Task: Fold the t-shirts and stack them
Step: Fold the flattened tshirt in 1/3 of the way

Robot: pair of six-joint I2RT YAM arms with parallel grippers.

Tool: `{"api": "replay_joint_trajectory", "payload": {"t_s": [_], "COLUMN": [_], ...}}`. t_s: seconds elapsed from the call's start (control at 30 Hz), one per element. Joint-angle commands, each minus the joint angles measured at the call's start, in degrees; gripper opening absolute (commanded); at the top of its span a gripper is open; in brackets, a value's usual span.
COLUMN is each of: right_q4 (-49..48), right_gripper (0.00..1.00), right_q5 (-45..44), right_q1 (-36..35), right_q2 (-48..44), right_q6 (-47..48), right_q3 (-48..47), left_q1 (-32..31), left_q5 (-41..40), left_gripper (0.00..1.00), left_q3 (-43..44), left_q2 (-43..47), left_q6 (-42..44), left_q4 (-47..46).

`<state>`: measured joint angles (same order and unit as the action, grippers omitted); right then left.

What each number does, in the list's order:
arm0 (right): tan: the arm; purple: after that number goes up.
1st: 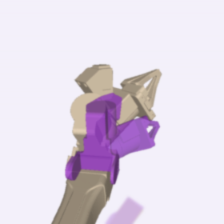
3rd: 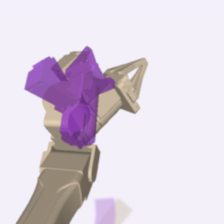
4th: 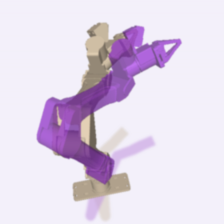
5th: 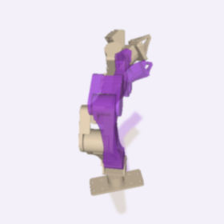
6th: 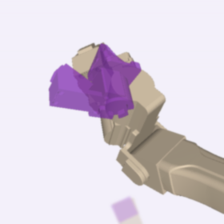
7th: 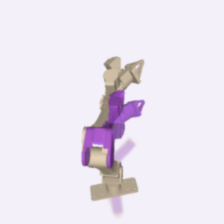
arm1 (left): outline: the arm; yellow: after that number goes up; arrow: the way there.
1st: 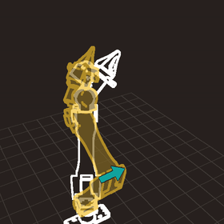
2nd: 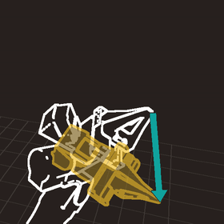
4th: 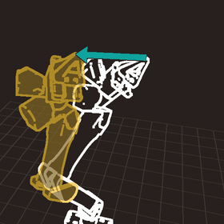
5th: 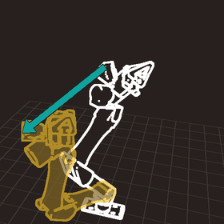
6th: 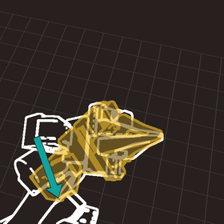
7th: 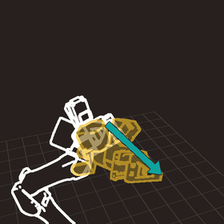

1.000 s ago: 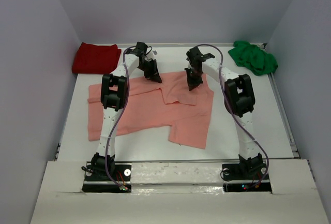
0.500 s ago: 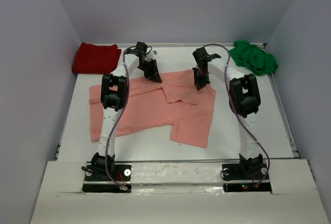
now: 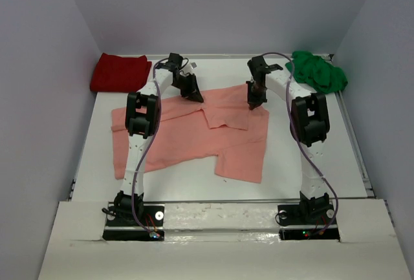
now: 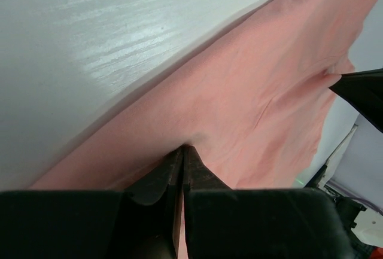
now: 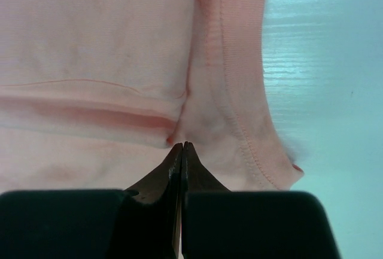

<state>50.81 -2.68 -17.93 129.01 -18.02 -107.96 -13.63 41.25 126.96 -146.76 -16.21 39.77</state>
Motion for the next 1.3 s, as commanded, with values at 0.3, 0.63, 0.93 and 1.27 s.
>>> {"api": "replay_joint_trajectory", "payload": {"t_s": [0.3, 0.63, 0.93, 1.27], "right_q4": [-3.8, -4.0, -4.1, -4.0], "right_gripper": [0.0, 0.0, 0.0, 0.0], "right_q5": [7.0, 13.7, 14.9, 14.2], "right_q1": [0.1, 0.1, 0.6, 0.6], "right_q2": [-9.7, 3.2, 12.5, 14.8], "right_q6": [1.0, 1.1, 1.3, 3.1], "right_q3": [-8.9, -21.0, -30.5, -30.6], "left_q1": [-0.5, 3.9, 10.4, 16.0], "left_q5": [9.6, -13.7, -35.2, -38.2], "left_gripper": [0.19, 0.15, 0.0, 0.0], "left_q3": [-2.0, -12.8, -36.6, -46.4], "left_q2": [15.4, 30.0, 42.1, 42.9], "left_q6": [-9.3, -12.2, -10.9, -11.5], "left_q4": [-17.9, -3.1, 0.5, -0.9]}}
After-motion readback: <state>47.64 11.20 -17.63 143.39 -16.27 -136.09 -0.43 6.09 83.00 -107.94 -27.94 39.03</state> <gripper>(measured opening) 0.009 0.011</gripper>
